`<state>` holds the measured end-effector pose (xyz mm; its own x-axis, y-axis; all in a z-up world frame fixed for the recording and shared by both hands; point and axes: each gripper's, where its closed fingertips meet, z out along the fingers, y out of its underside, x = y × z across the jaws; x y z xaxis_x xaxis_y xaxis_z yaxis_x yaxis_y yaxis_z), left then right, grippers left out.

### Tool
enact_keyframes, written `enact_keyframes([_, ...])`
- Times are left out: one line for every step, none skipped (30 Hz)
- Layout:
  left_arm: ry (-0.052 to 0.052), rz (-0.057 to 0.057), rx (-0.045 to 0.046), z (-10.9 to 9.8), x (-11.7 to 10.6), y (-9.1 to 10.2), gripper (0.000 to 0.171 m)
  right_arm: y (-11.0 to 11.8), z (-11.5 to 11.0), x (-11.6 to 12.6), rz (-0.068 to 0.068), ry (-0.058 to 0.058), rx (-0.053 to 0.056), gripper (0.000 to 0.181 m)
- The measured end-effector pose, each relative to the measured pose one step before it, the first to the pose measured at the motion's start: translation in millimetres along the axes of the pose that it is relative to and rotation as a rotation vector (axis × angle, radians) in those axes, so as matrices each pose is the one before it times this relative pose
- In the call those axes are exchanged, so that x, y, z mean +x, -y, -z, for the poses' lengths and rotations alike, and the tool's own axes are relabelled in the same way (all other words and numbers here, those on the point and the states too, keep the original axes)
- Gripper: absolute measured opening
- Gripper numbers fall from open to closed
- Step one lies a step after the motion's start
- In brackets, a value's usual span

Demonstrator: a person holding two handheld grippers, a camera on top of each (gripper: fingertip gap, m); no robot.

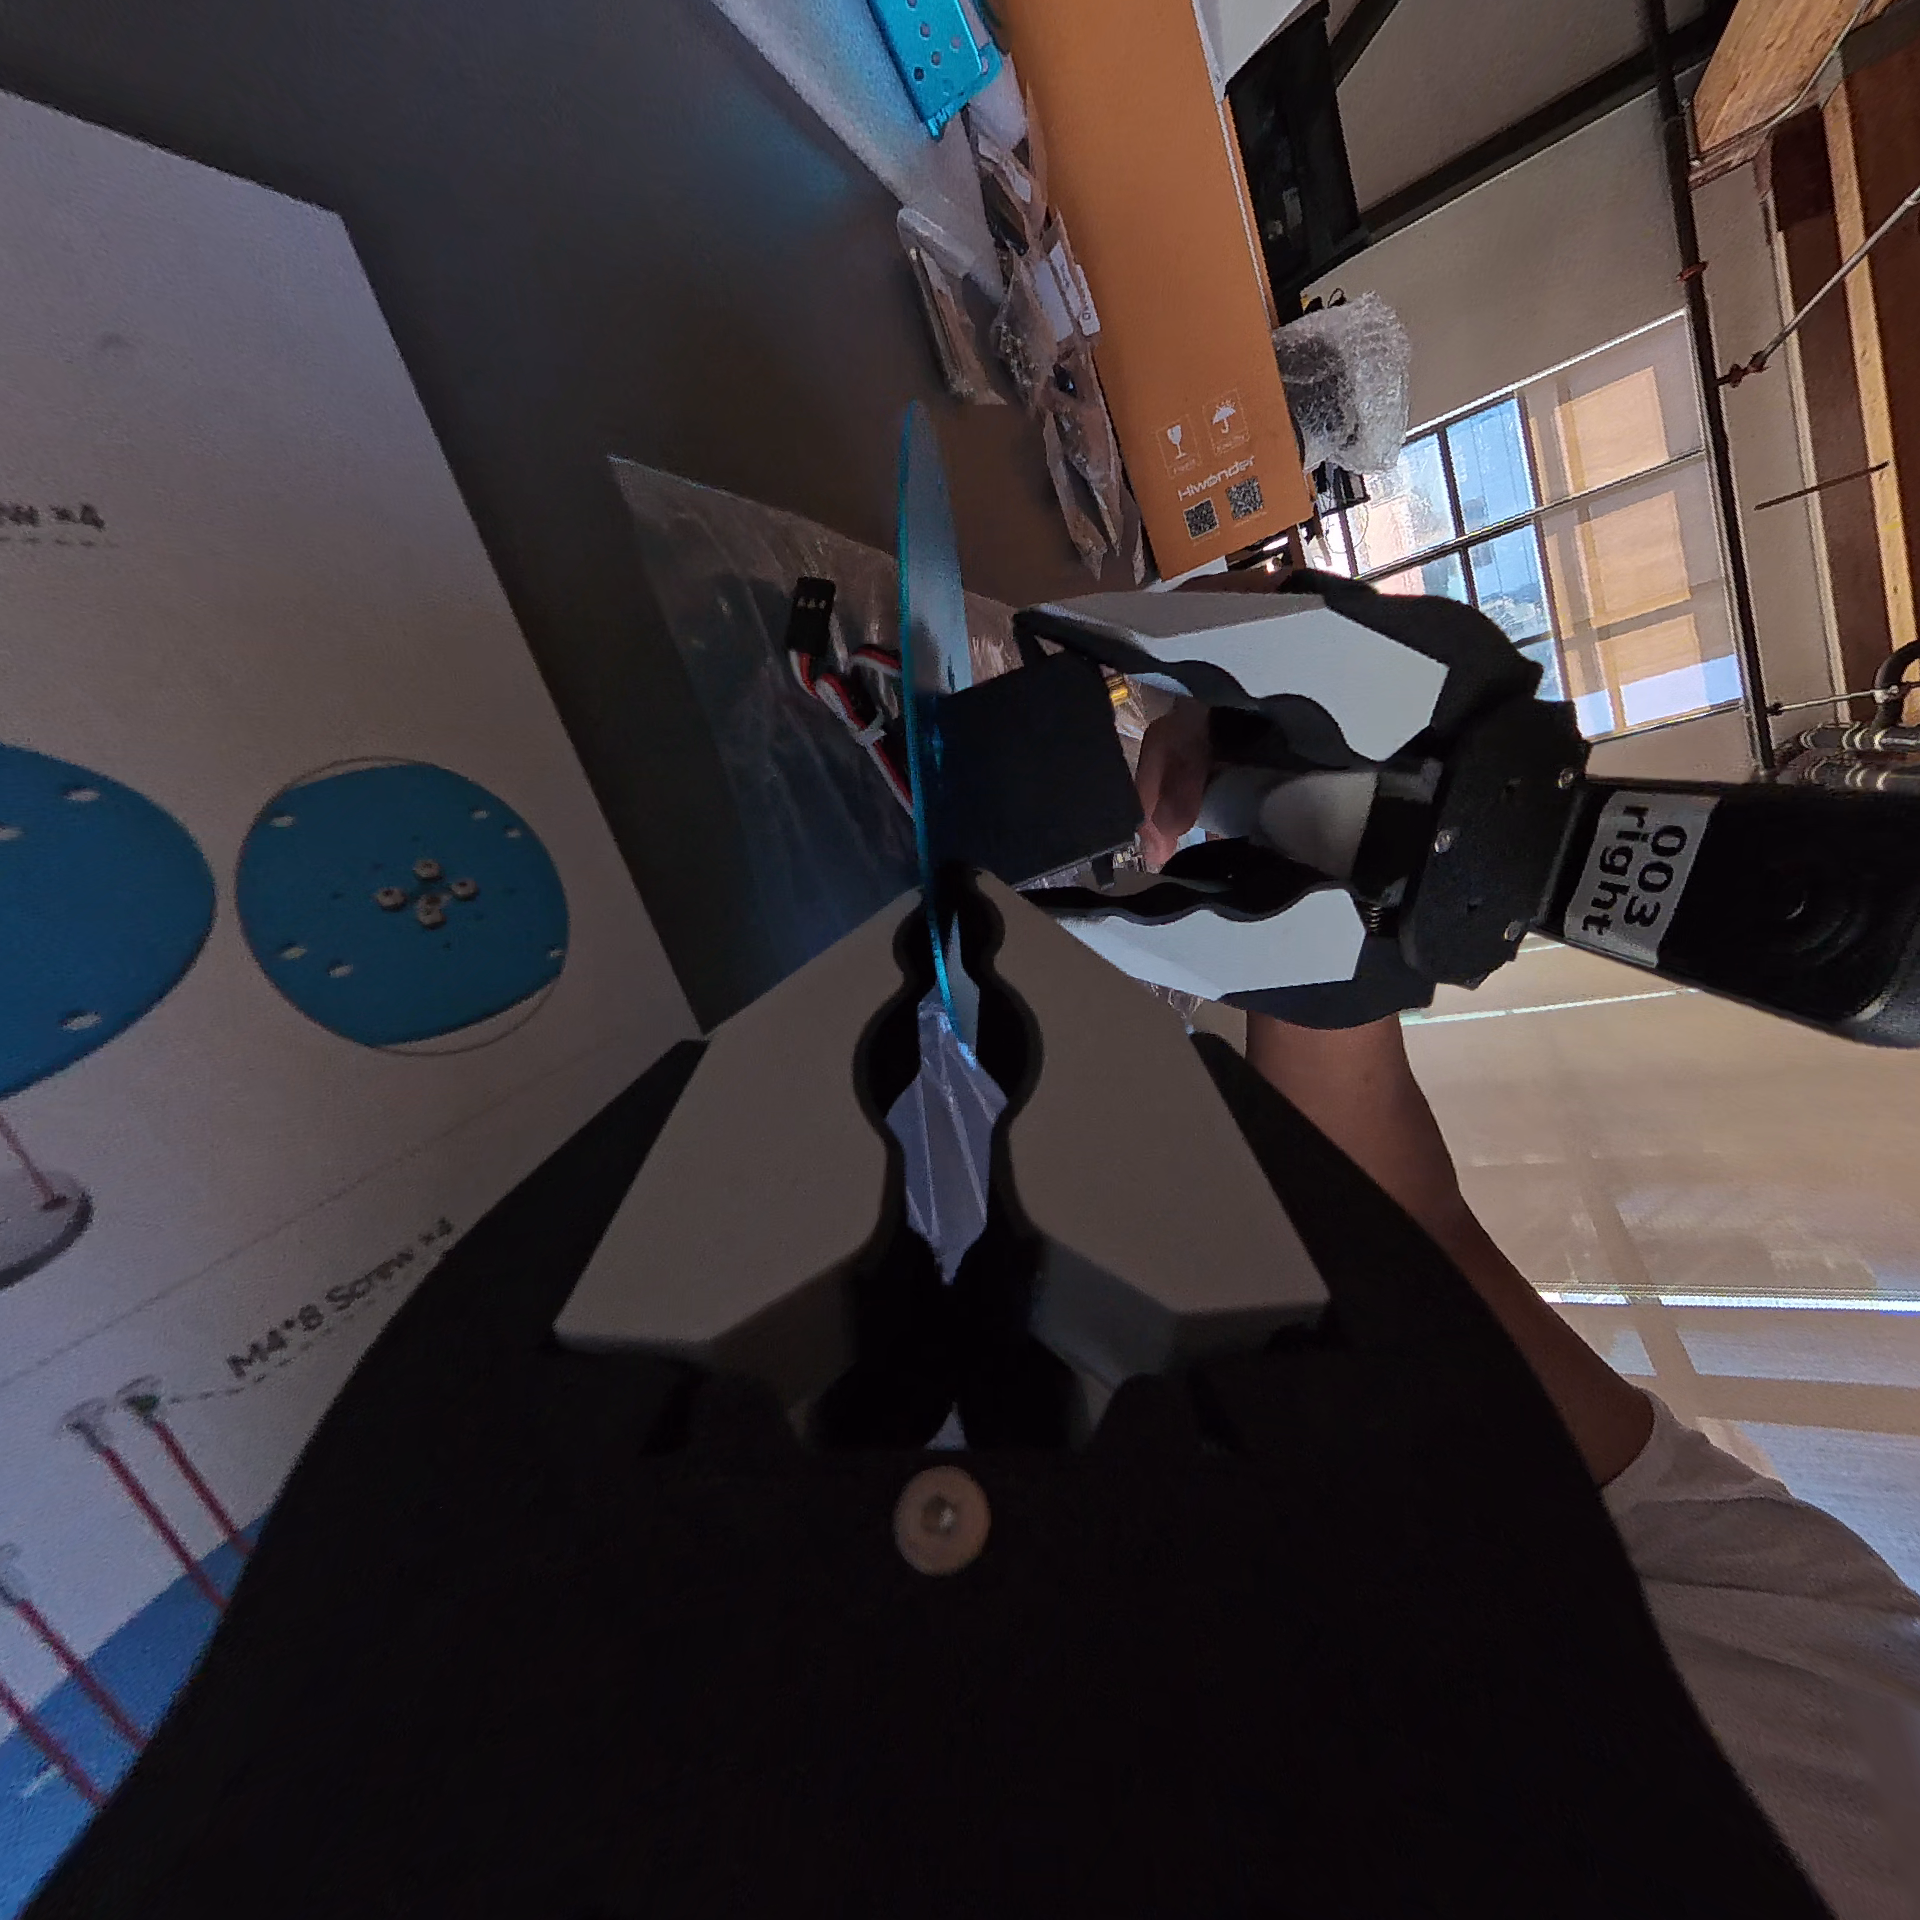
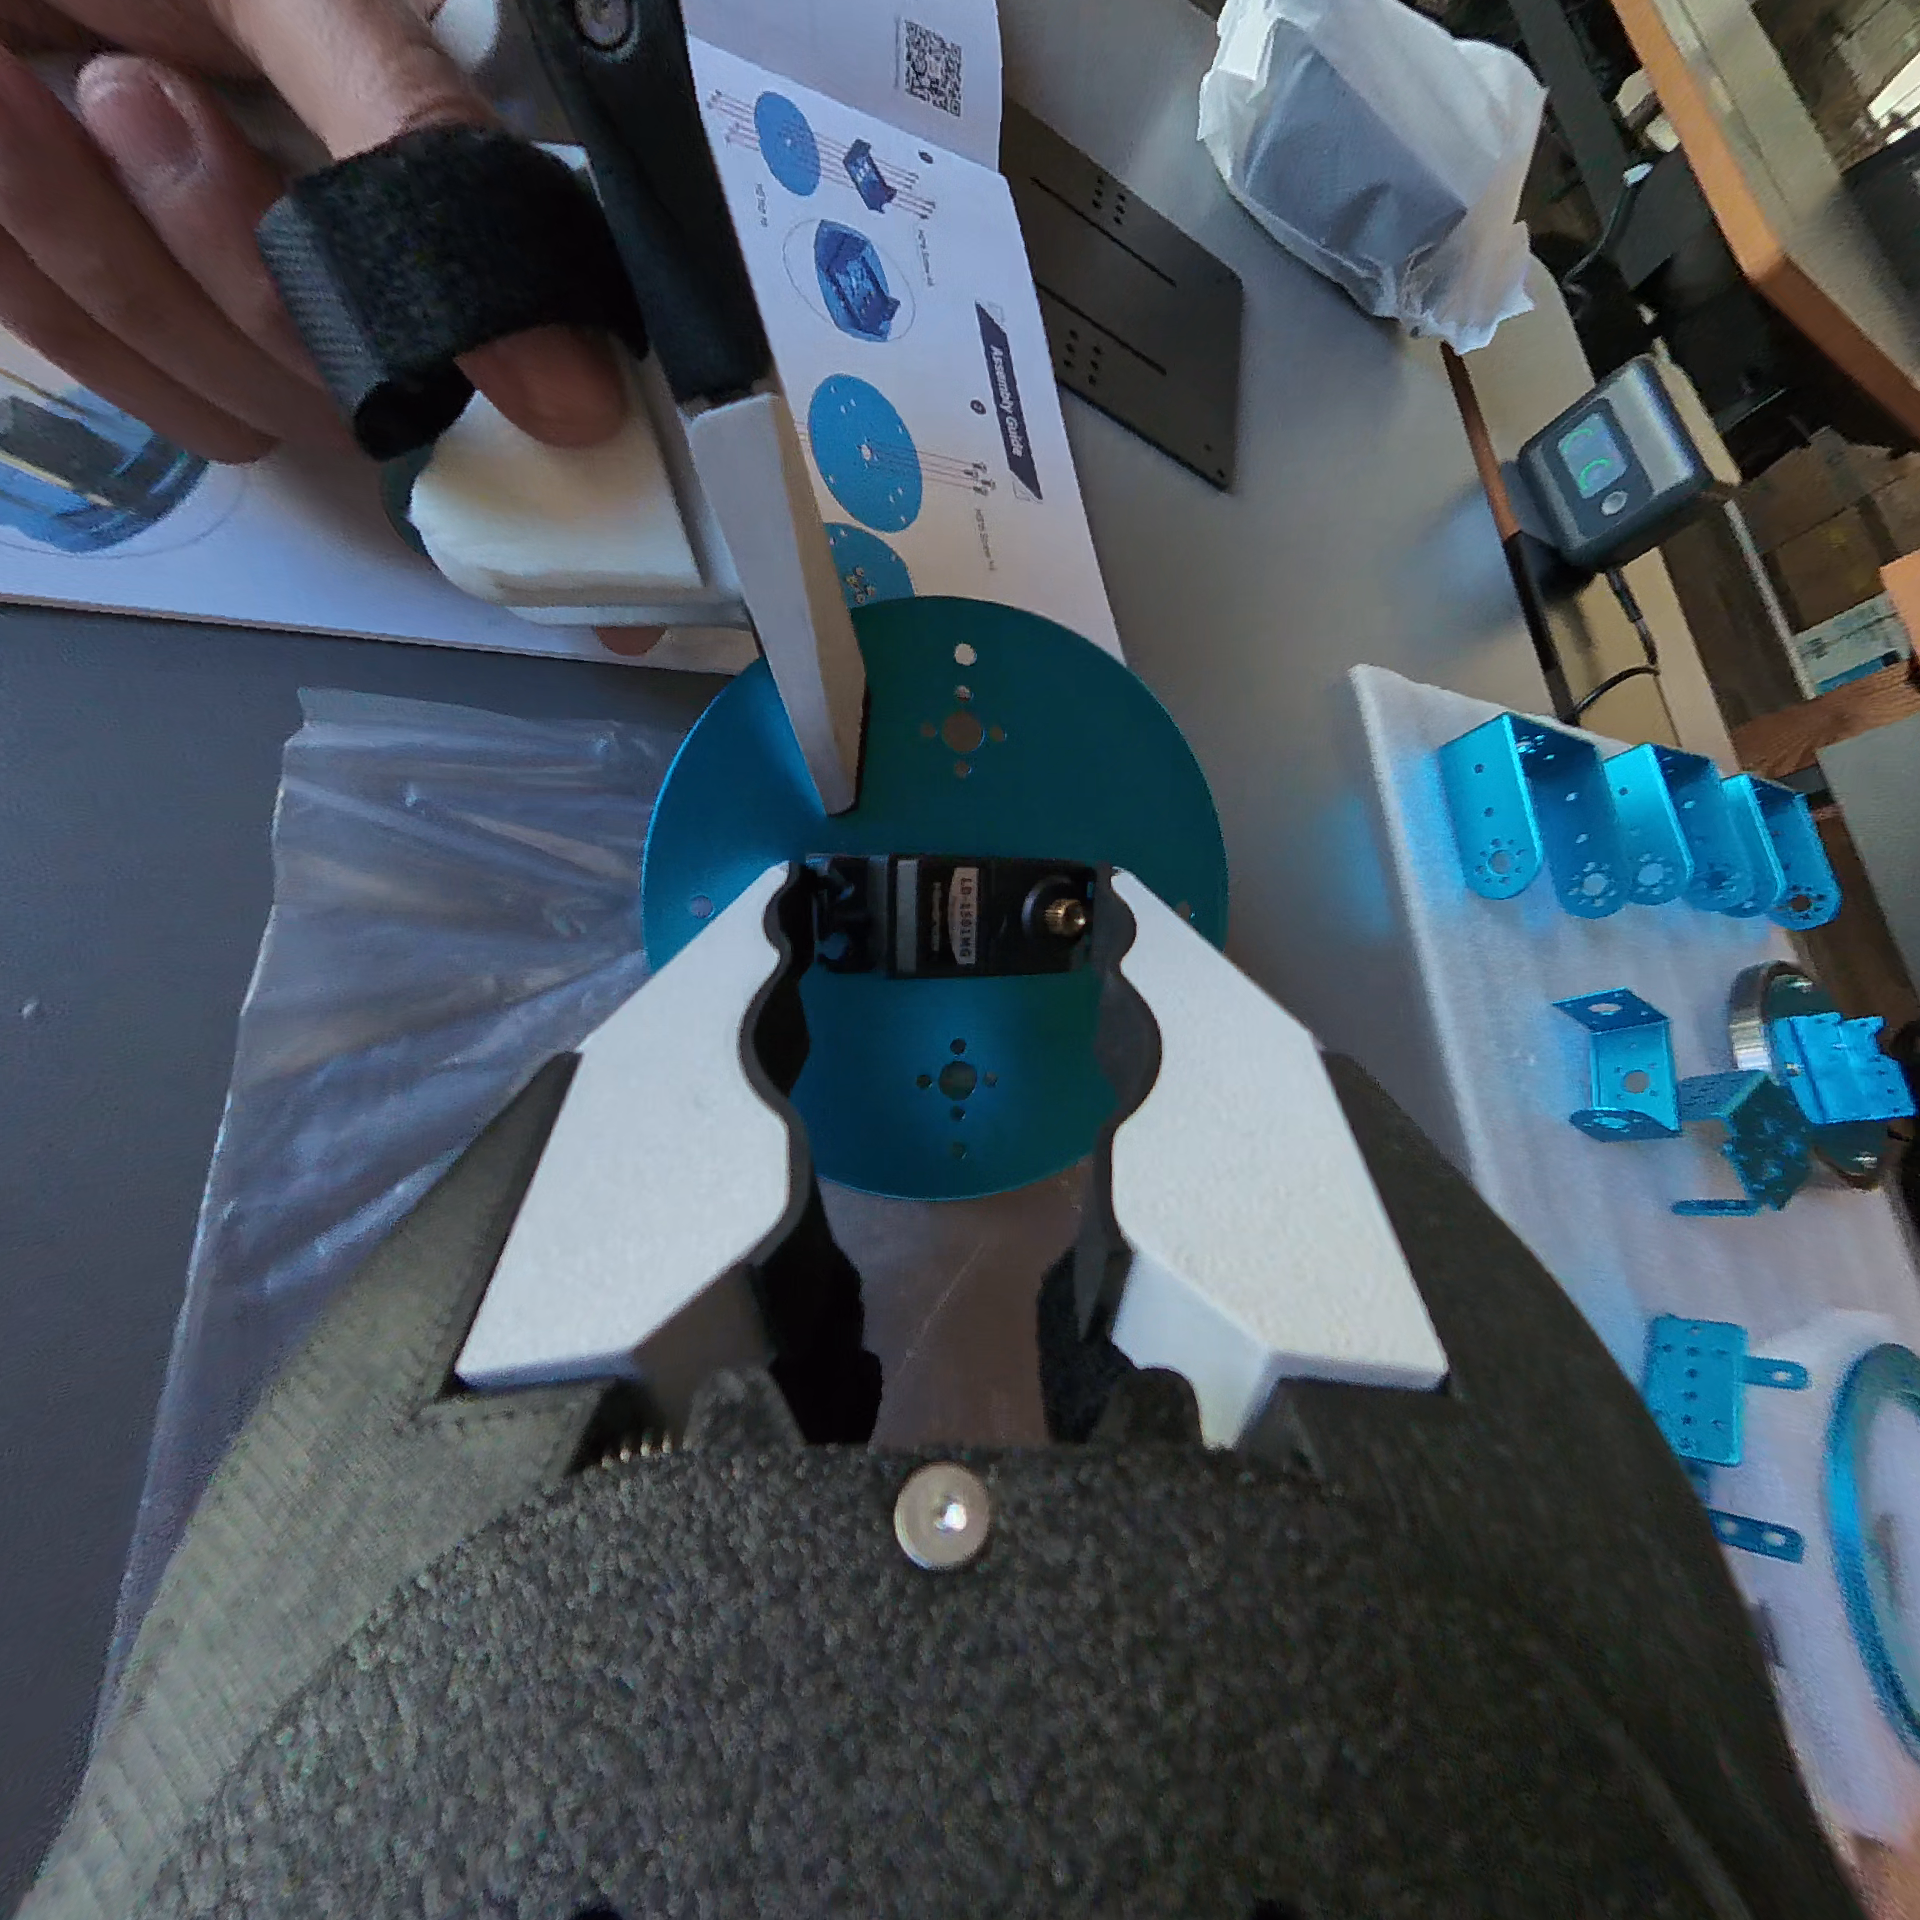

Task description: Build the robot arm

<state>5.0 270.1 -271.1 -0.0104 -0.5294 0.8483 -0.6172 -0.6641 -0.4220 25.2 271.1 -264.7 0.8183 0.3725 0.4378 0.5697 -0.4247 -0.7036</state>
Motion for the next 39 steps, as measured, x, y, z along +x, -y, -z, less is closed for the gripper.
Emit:
enact_keyframes([0.0019,-0.0019,0.00251,0.13,-0.19,0.42,0.002,0.37,-0.2,0.6,0.0187,-0.0147,-0.0085,0.054])
enact_keyframes([-0.0013,-0.0017,0.0048,0.37,0.3,0.61,0.001,0.56,-0.01,0.59,0.0124,-0.0114,-0.0088,0.053])
enact_keyframes([-0.0007,-0.0023,0.00794,0.5,0.27,0.85,0.001,0.72,0.04,0.61,0.0058,-0.0098,-0.0063,0.053])
enact_keyframes([0.0025,-0.0032,0.01308,0.1,0.36,1.36,0.001,0.38,-0.32,1.16,0.0064,-0.0093,-0.0057,0.053])
enact_keyframes([0.0064,-0.0105,0.01219,-0.1,0.36,1.26,0.001,0.5,-0.38,2.15,0.0169,-0.0231,-0.0105,0.053])
enact_keyframes([0.0045,-0.0116,0.00119,0.07,0.2,-0.09,0.001,0.43,-0.01,0.73,0.0287,-0.0262,-0.0172,0.053])
enact_keyframes([-0.0062,0.0021,-0.00095,0.5,0.57,-0.07,0.001,0.8,0.62,0.37,0.0223,-0.0209,-0.0142,0.053])
enact_keyframes([-0.0024,0.0024,-0.00212,0.44,-0.1,-0.26,0.001,0.51,0.27,-0.04,0.0123,-0.0156,-0.0074,0.053])
enact_keyframes([0.0012,-0.0036,-0.00152,0.18,-0.02,-0.1,0.001,0.29,0.06,-0.29,-0.0092,-0.0067,-0.0008,0.053])
enact_keyframes([0.0024,-0.0024,-0.00007,-0.21,-0.09,0.05,0.001,0.04,-0.07,-0.15,-0.0194,0.0041,0.0068,0.053])
enact_keyframes([0.0029,-0.0011,-0.00192,-0.72,0.04,-0.4,0.001,-0.98,-0.25,-0.29,-0.0276,0.02,0.0051,0.053])
enact_keyframes([0.0008,-0.0014,-0.00465,-0.9,0.33,-0.78,0.001,-1.0,-0.08,-0.46,-0.0406,0.0312,0.005,0.053])
enact_keyframes([-0.0014,0.001,-0.00389,-0.45,0.17,-0.52,0.001,0.2,0.15,-0.33,-0.0353,0.0301,0.0179,0.053])
enact_keyframes([-0.0002,0.0019,-0.00212,0.07,-0.2,-0.24,0.0,0.76,0.0,-0.14,-0.0224,0.0276,0.0304,0.053])
enact_keyframes([0.0,0.0028,-0.00191,0.23,-0.49,-0.17,0.0,0.85,-0.3,-2.6,-0.0161,0.0377,0.0284,0.057])
enact_keyframes([-0.0005,0.0025,-0.0016,0.19,-0.29,0.03,0.0,0.11,-0.36,-2.81,-0.0109,0.0348,0.0173,0.062])
enact_keyframes([-0.0017,0.0006,-0.00187,0.09,0.0,-0.16,0.001,0.04,0.45,0.0,-0.0052,0.0131,0.0147,0.062])
enact_keyframes([-0.0009,-0.0019,-0.00097,-0.03,0.13,-0.1,0.0,0.19,1.0,0.68,-0.0002,0.0069,0.0114,0.06])
enact_keyframes([-0.0011,-0.0032,-0.00064,-0.06,0.4,-0.22,0.001,0.48,1.02,1.9,-0.0046,-0.0015,0.0119,0.056])
enact_keyframes([0.0001,-0.0038,-0.0019,-0.24,0.3,-0.4,0.0,0.01,0.81,1.95,-0.0046,-0.0011,0.0095,0.052])
enact_keyframes([0.0045,-0.0022,-0.00116,-0.38,-0.44,-0.26,0.001,-0.51,-0.24,-0.28,-0.0074,0.0118,0.0059,0.052])
enact_keyframes([0.0049,0.0,0.0005,-0.3,-0.61,-0.11,0.001,-0.69,-0.38,0.59,-0.0007,0.0002,-0.0016,0.05])
enact_keyframes([0.0025,0.0011,-0.00069,-0.17,-0.25,-0.21,0.001,-0.63,-0.26,0.38,0.0189,-0.0095,-0.0101,0.05])
enact_keyframes([-0.0024,0.0034,-0.00294,-0.09,0.23,-0.64,0.001,-0.5,-0.21,0.27,0.0384,-0.0194,-0.0122,0.05])
enact_keyframes([-0.0035,0.0068,-0.00449,0.14,-0.2,-0.56,0.001,0.44,0.08,-0.33,0.0555,-0.0247,-0.0104,0.05])
enact_keyframes([0.0008,0.0086,-0.00122,0.31,-0.81,0.08,0.001,0.13,-0.19,-0.32,0.0441,-0.0286,-0.0083,0.05])
enact_keyframes([0.0056,0.005,0.00233,-0.17,-0.99,0.47,0.001,-0.46,-0.84,-0.31,0.0288,-0.0247,-0.007,0.051])
enact_keyframes([0.0046,0.0002,0.00204,-0.32,-0.5,0.38,0.001,-2.18,-1.33,-0.03,0.0203,-0.0209,-0.0159,0.053])
enact_keyframes([-0.0024,0.0024,0.00085,-0.02,0.22,0.16,0.002,0.03,0.22,0.18,0.0102,-0.0126,-0.0029,0.053])
enact_keyframes([-0.0074,0.0037,0.00116,0.17,0.96,0.16,0.001,0.15,0.51,0.32,0.0,-0.0077,-0.0069,0.053])
enact_keyframes([-0.0059,-0.0001,0.00035,0.27,0.77,-0.07,0.001,0.13,0.62,0.22,-0.0054,-0.0077,-0.005,0.053])
enact_keyframes([-0.0027,-0.0021,-0.00046,0.15,0.51,-0.23,0.001,0.24,0.44,0.09,0.0071,-0.0115,-0.0016,0.053])
enact_keyframes([-0.0018,-0.0061,-0.00137,0.16,0.55,-0.26,0.001,0.48,0.75,-0.01,0.0126,-0.015,0.0003,0.053])
enact_keyframes([-0.001,-0.007,-0.00102,-0.02,0.56,-0.23,0.001,0.01,0.67,0.14,0.0038,-0.0091,-0.0039,0.053])
enact_keyframes([0.0012,-0.0065,0.00014,0.0,0.15,-0.1,0.001,-0.07,0.32,0.15,-0.0037,-0.0046,-0.006,0.053])
enact_keyframes([0.0014,-0.0046,0.00073,-0.04,0.26,-0.01,0.001,-0.15,0.04,0.12,-0.0126,0.0014,-0.0009,0.052])
enact_keyframes([0.001,-0.0026,0.00103,-0.05,0.1,0.02,0.001,-0.01,-0.23,0.32,-0.0172,0.0084,0.003,0.053])
enact_keyframes([0.0016,0.0005,0.00351,-0.13,-0.1,0.48,0.001,-0.42,-0.4,0.23,-0.0238,0.0126,0.0004,0.053])
enact_keyframes([0.0024,0.0031,0.00601,-0.15,-0.2,1.02,0.0,-0.16,-0.77,0.41,-0.0345,0.0138,0.0,0.052])
